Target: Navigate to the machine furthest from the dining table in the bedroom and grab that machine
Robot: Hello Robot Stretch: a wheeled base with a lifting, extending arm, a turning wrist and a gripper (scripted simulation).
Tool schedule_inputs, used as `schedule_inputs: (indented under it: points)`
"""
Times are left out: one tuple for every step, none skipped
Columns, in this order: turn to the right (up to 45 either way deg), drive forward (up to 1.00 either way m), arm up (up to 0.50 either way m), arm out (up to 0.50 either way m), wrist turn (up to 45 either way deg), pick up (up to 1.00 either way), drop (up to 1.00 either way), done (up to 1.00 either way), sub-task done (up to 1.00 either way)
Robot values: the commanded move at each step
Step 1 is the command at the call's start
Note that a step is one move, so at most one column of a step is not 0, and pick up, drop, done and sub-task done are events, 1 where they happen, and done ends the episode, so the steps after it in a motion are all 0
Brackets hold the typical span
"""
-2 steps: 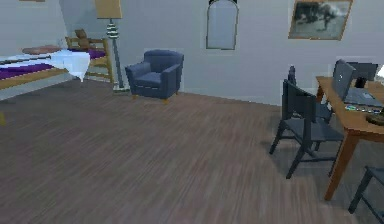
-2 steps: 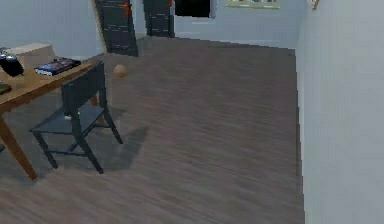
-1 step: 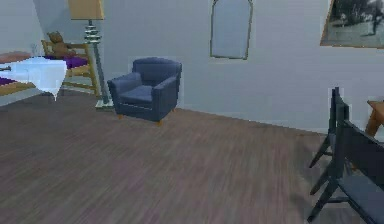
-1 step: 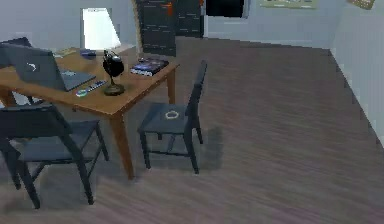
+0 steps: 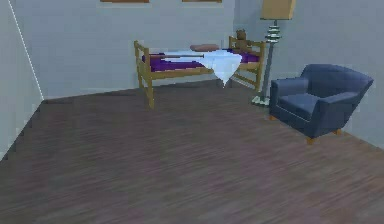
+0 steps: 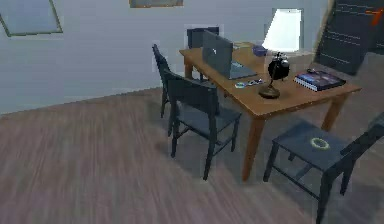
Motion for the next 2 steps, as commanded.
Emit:
schedule_inputs:
  points:
    - [-24.0,0.00,0.00,0.00,0.0,0.00,0.00,0.00,0.00]
    - [0.0,1.00,0.00,0.00,0.0,0.00,0.00,0.00,0.00]
